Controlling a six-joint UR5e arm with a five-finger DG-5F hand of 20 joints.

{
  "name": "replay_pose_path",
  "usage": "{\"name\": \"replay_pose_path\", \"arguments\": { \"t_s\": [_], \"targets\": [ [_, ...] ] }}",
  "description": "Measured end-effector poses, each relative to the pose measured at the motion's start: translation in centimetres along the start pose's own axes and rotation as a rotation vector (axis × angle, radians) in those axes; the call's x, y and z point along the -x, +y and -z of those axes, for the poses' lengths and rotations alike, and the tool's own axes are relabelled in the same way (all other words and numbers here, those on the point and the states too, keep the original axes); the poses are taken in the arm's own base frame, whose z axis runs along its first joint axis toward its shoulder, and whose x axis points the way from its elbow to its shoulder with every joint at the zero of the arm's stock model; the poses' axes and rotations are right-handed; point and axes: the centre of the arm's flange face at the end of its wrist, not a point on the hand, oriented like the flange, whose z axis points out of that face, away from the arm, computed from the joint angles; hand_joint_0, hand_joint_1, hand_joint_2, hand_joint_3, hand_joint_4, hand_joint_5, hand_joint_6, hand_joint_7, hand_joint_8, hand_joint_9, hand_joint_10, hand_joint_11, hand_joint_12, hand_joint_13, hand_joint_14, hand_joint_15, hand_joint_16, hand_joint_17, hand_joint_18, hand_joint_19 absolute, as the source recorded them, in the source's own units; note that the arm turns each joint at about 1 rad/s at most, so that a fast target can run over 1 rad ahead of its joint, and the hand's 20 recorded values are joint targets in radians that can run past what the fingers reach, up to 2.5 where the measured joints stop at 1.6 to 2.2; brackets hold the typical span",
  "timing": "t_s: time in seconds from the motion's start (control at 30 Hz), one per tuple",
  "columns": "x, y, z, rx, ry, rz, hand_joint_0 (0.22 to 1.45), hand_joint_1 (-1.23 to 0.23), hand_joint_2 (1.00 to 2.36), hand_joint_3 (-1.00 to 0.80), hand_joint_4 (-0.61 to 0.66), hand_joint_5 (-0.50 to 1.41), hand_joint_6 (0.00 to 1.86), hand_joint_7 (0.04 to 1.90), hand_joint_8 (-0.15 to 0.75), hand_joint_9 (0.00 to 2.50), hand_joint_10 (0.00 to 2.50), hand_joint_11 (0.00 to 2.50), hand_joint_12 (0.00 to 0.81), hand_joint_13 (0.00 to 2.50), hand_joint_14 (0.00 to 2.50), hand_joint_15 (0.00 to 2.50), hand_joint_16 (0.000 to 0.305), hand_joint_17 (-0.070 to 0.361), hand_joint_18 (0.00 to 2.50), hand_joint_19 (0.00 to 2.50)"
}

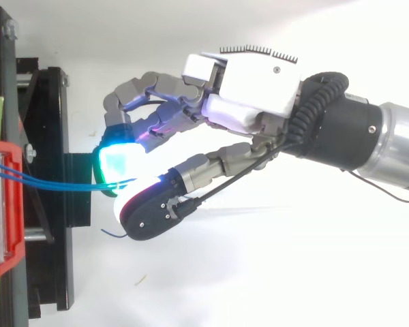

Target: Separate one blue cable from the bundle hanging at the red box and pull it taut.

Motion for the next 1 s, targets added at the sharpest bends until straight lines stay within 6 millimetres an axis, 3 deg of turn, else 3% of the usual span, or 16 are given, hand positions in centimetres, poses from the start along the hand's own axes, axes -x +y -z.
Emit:
{"name": "replay_pose_path", "arguments": {
  "t_s": [0.37,0.47,0.6,0.8,1.0],
  "targets": [
    [0.01,-0.05,0.02,-0.002,0.000,0.001,0.43,-0.77,1.00,-0.50,0.09,-0.14,0.88,1.28,0.291,0.81,0.02,0.63,0.377,0.70,0.01,0.35,0.048,0.109,0.69,0.28],
    [0.01,-0.04,0.02,-0.001,0.000,0.000,0.51,-0.76,1.00,-0.50,0.06,-0.14,0.87,1.30,0.265,0.80,0.02,0.63,0.348,0.68,0.02,0.36,0.042,0.096,0.65,0.30],
    [-0.02,-0.04,0.02,-0.001,0.000,0.000,0.65,-0.83,1.00,-0.50,-0.08,-0.13,0.87,1.40,0.250,0.80,0.02,0.64,0.329,0.68,0.01,0.37,0.039,0.088,0.63,0.33],
    [-0.09,-0.06,0.04,-0.001,0.001,0.001,0.68,-0.92,1.01,-0.34,-0.10,-0.13,0.88,1.49,0.253,0.80,0.02,0.65,0.330,0.68,0.01,0.37,0.039,0.088,0.64,0.32],
    [-0.10,-0.07,0.05,-0.001,0.001,0.001,0.68,-0.93,1.02,-0.28,-0.13,-0.15,0.90,1.45,0.249,0.78,0.02,0.64,0.329,0.68,0.01,0.37,0.039,0.089,0.64,0.33]
  ]
}}
